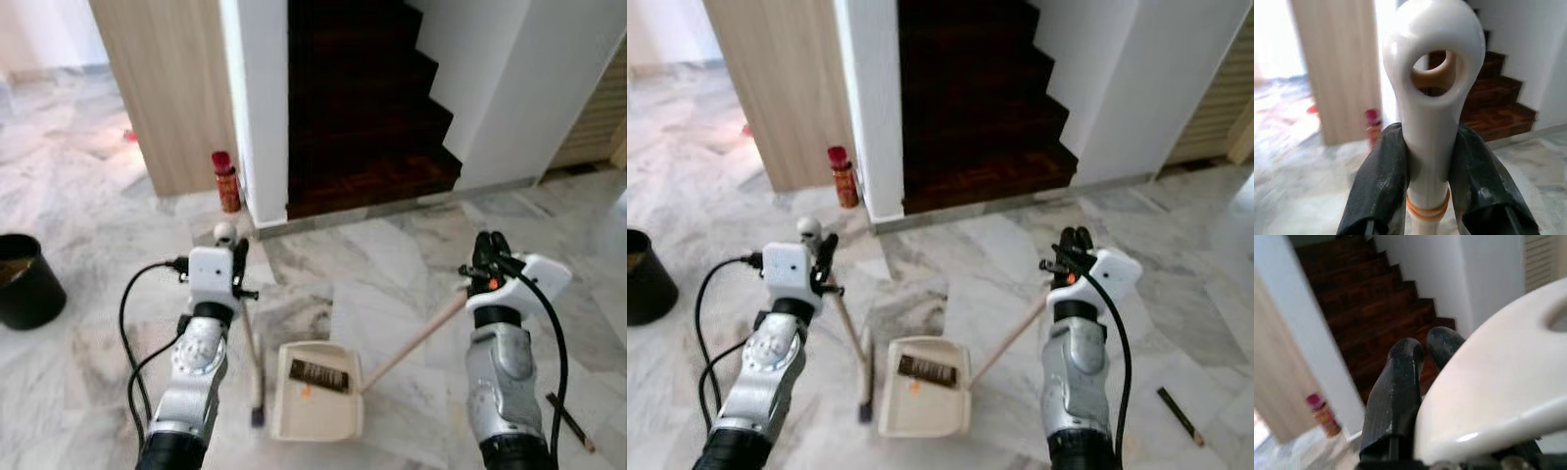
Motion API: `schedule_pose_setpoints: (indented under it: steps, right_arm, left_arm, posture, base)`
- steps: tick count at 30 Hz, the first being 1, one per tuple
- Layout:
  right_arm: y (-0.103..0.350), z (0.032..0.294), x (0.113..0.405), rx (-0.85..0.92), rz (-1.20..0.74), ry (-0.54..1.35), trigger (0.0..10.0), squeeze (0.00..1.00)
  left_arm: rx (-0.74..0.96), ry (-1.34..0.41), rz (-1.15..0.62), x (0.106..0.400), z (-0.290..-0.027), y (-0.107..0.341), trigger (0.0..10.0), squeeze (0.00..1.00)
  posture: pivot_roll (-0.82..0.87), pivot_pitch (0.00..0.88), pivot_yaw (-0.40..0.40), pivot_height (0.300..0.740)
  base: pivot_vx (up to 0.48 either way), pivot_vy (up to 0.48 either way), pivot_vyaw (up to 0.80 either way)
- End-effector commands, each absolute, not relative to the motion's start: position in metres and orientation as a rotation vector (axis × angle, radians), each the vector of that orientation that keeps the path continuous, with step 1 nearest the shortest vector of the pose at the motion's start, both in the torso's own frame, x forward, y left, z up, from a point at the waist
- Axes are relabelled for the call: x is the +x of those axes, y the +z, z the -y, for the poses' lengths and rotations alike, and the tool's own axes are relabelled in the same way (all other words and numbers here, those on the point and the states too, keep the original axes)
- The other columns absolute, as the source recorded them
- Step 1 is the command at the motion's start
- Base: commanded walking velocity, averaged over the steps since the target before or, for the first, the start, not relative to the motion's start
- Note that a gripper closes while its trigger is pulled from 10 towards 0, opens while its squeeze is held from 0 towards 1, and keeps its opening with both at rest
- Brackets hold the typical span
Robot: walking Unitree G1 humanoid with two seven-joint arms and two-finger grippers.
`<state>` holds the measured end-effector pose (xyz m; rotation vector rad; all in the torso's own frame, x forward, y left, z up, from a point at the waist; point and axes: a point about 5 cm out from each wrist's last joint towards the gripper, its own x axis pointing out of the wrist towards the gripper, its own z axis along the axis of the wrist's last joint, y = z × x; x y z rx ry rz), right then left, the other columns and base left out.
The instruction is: Sweep floor
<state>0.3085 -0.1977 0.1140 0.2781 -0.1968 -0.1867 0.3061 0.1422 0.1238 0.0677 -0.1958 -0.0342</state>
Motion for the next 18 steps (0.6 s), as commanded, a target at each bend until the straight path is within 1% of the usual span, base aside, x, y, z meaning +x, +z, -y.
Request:
schedule_pose_setpoints:
  steps: [1,18]
  right_arm:
    - [0.1294,0.1932,0.3137,0.291,0.258,-0.157,10.0,0.0]
    - [0.1306,0.1864,0.3144,0.304,0.25,-0.123,10.0,0.0]
  left_arm:
    - [0.088,-0.013,0.25,0.3084,-0.1482,0.137,10.0,0.0]
    - [0.088,0.007,0.237,0.3058,-0.1505,0.1367,10.0,0.0]
  posture:
    - [0.06,0.0,-0.05,0.74]
    - [0.06,0.0,-0.051,0.74]
  base:
    - [0.0,0.48,0.0]
    - [0.0,0.48,0.0]
